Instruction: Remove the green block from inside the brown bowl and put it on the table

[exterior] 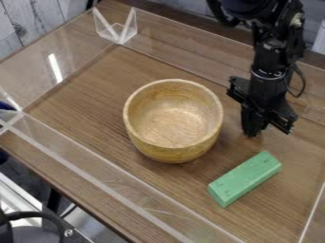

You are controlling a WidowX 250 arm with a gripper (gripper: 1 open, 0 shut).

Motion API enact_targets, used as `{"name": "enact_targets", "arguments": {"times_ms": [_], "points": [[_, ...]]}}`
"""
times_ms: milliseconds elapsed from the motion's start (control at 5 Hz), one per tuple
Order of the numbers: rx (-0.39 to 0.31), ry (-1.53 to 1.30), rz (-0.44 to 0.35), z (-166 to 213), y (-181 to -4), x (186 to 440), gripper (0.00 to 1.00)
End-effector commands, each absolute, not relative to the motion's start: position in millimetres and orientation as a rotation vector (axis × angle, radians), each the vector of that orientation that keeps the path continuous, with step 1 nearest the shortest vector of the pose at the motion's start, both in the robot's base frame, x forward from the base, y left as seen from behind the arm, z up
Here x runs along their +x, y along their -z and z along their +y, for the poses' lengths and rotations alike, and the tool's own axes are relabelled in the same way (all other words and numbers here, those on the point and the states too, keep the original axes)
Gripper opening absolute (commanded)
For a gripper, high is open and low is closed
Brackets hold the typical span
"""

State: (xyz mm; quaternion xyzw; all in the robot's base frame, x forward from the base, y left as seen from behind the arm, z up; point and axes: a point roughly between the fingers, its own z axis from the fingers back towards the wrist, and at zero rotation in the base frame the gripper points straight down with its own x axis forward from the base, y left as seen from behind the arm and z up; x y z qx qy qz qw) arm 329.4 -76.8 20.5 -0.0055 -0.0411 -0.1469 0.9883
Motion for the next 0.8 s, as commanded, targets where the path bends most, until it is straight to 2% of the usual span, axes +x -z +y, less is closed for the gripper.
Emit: {"name": "enact_targets", "arguments": {"times_ms": [0, 600], "points": [[-0.013, 0.302, -0.14, -81.3, -35.0, 342.4, 0.0], [-0.011, 0.3, -0.133, -81.8, -32.0, 346.8, 0.0]]}}
